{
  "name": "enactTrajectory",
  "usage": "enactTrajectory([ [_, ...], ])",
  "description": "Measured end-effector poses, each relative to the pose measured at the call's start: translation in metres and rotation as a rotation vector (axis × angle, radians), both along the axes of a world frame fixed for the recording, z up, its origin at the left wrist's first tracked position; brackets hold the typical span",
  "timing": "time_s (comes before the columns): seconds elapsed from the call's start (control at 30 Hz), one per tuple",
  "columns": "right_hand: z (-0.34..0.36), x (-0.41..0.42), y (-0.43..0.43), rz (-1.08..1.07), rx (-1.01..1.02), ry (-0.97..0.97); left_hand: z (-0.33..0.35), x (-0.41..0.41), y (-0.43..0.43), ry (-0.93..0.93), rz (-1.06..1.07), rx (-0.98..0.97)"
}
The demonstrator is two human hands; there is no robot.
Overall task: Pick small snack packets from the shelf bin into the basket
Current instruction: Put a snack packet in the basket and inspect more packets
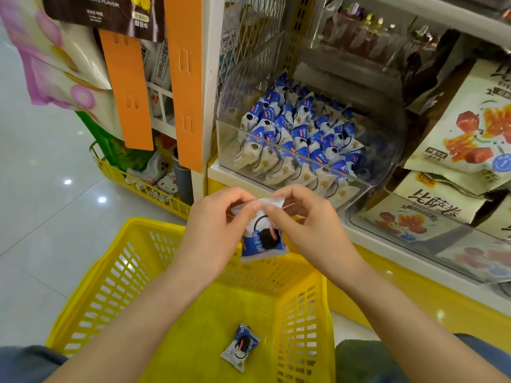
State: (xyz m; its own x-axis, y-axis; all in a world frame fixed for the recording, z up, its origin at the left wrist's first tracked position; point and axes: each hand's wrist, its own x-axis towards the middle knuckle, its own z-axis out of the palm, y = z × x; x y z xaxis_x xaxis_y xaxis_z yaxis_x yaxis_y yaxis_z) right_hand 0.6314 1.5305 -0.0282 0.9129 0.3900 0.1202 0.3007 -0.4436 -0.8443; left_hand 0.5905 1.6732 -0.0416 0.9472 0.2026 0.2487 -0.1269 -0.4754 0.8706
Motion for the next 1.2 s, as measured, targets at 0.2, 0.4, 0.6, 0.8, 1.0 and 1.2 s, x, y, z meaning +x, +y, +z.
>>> enactTrajectory([
  [0.2, 0.001, 0.0, -0.001, 0.026, -0.032, -0.076, 0.002, -0.001, -0.002, 0.061, -0.039, -0.087],
  [0.4, 0.0, -0.004, -0.004, 0.014, -0.223, -0.319, 0.001, 0.003, -0.004, 0.19, -0.063, -0.259],
  [0.6, 0.005, 0.002, -0.009, -0.202, -0.03, -0.217, -0.005, 0.002, -0.004, 0.192, 0.061, -0.096],
  [0.8, 0.005, -0.005, -0.01, 0.046, -0.108, -0.391, 0.003, 0.005, 0.001, 0.591, -0.069, -0.761],
  [1.0, -0.003, -0.014, -0.008, 0.19, -0.324, -0.484, 0.002, 0.001, -0.003, 0.475, -0.019, -0.86],
  [1.2, -0.005, -0.007, -0.003, -0.157, -0.002, 0.195, 0.0, -0.002, -0.005, 0.459, -0.03, -0.666],
])
